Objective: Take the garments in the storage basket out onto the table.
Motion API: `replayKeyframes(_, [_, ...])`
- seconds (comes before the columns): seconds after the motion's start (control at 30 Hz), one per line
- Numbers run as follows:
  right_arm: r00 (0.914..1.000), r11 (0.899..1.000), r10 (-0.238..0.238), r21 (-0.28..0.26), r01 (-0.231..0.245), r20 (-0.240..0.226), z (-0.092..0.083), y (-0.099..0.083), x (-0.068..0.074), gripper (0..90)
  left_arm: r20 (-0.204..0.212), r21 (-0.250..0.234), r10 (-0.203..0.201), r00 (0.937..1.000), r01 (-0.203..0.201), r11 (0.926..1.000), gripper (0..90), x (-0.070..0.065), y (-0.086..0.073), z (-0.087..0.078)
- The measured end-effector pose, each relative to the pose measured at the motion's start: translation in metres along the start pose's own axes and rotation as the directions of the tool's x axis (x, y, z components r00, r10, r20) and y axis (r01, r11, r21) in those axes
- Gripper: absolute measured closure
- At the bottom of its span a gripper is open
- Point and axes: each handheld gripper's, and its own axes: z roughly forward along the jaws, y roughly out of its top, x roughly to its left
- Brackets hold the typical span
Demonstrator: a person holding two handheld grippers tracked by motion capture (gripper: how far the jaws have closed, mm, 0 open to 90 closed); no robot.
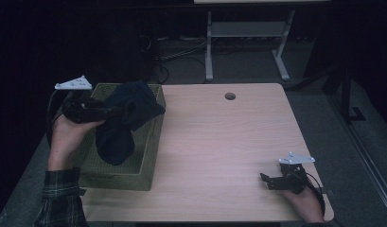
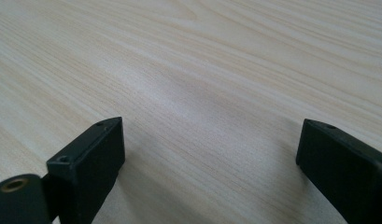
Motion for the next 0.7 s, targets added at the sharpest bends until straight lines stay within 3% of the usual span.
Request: replayKeyframes(0.7, [1.0000, 1.000, 0.000, -0.001, 0.000, 0.001, 0.000, 0.000, 0.000, 7.5, 0.044, -0.048, 0.052, 0.9977, -0.050, 0.9976, 61.4, -0.026, 0.039, 0.015])
